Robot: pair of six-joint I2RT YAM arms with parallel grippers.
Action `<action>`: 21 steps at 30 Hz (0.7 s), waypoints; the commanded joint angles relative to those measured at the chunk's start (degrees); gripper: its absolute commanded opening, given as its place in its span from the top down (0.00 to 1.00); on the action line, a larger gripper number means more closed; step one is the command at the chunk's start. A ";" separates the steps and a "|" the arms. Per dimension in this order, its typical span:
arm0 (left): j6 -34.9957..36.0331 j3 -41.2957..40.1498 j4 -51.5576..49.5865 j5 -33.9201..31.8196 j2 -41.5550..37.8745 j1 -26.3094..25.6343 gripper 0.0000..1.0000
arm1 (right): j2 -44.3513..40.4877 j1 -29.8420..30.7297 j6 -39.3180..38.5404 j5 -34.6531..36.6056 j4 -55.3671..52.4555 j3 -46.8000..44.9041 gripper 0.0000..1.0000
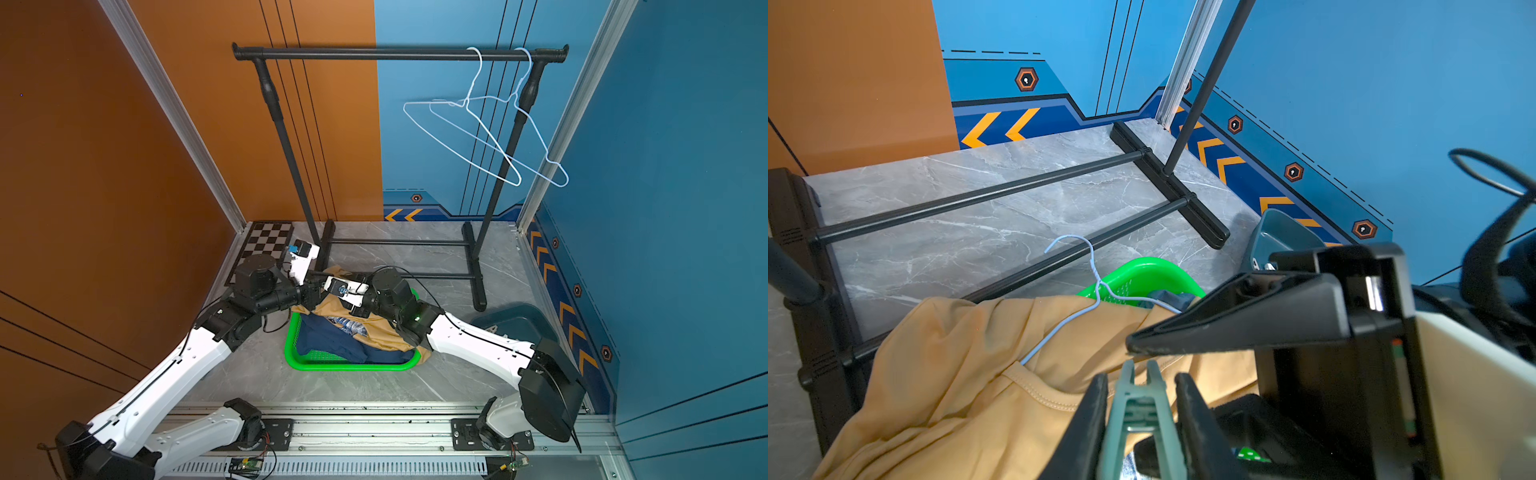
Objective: Remove the clothespins securing t-shirts to the hanger
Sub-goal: Place the clothespin in the storage box.
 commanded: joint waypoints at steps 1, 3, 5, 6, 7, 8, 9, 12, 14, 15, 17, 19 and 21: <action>-0.90 1.60 -0.25 1.54 0.55 0.43 0.72 | 0.80 -0.17 1.18 -1.29 1.87 2.03 0.60; -1.49 1.52 -0.08 1.61 0.55 0.52 0.72 | 1.24 -0.15 0.45 -1.14 1.36 2.44 0.61; -1.59 1.44 0.03 1.54 0.46 0.41 0.72 | 1.44 0.05 -0.03 -0.09 1.66 2.61 0.63; -1.82 1.35 0.11 1.51 0.38 0.42 0.72 | 1.52 -0.11 0.02 0.01 1.78 2.55 0.64; -2.04 1.25 0.48 1.50 0.37 0.42 0.72 | 1.59 -0.11 -0.01 0.01 1.83 2.61 0.65; -2.25 1.05 0.73 1.51 0.29 0.42 0.72 | 1.60 -0.13 -0.16 -0.11 1.74 2.68 0.67; -2.45 1.00 0.94 1.50 0.29 0.45 0.72 | 1.53 -0.09 -0.37 -0.31 1.55 2.70 0.70; -3.12 0.72 1.67 1.52 0.37 0.43 0.71 | 1.40 -0.15 -1.27 -1.06 0.25 2.99 0.78; -3.40 0.57 1.80 1.78 0.43 0.34 0.68 | 1.20 -0.14 -2.15 -1.29 -1.04 3.20 0.81; -3.59 0.37 1.77 1.80 0.40 0.34 0.64 | 1.13 -0.13 -2.31 -1.08 -1.49 3.25 0.84; -3.87 0.20 4.00 1.99 0.37 0.29 0.56 | 0.68 -0.15 -2.41 -0.88 -2.31 3.21 0.87; -3.87 0.10 4.44 1.91 0.18 0.28 0.46 | 0.23 -0.27 -2.77 -1.11 -3.82 3.41 0.88; -3.79 0.05 5.04 1.34 -0.23 0.25 0.35 | -0.27 -0.34 -2.99 -1.12 -5.55 3.53 0.90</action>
